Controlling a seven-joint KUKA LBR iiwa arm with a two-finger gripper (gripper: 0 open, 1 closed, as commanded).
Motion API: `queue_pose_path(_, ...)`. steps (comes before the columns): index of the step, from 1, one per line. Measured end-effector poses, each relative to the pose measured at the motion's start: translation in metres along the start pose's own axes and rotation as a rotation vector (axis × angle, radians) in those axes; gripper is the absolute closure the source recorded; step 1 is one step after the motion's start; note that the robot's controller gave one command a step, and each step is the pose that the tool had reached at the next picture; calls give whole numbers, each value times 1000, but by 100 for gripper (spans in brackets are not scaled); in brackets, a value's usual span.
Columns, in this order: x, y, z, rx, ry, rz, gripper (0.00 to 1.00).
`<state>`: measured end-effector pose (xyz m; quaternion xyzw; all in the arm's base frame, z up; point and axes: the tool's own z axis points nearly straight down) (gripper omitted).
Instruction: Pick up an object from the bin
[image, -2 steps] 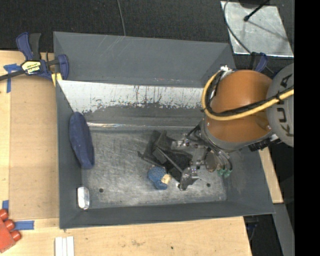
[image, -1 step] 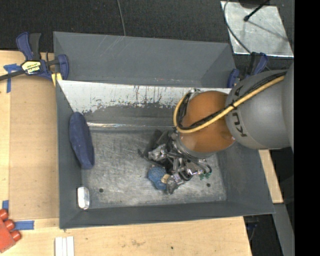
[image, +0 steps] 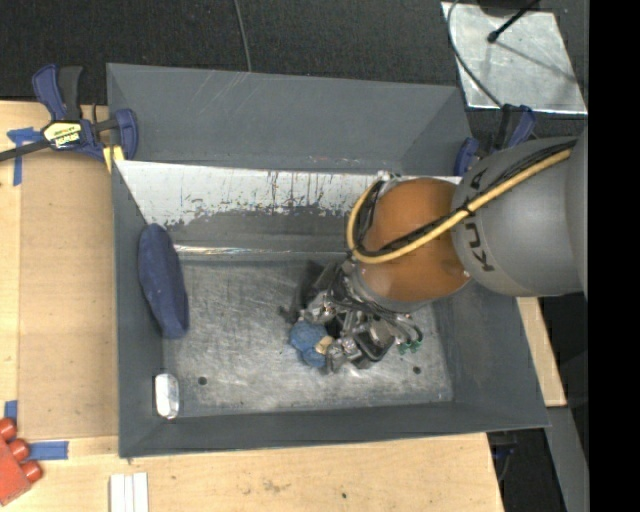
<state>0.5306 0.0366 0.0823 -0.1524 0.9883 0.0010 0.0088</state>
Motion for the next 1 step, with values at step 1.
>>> queue_pose_path(1, -1, 10, -162, 2, 5, -66, 100)
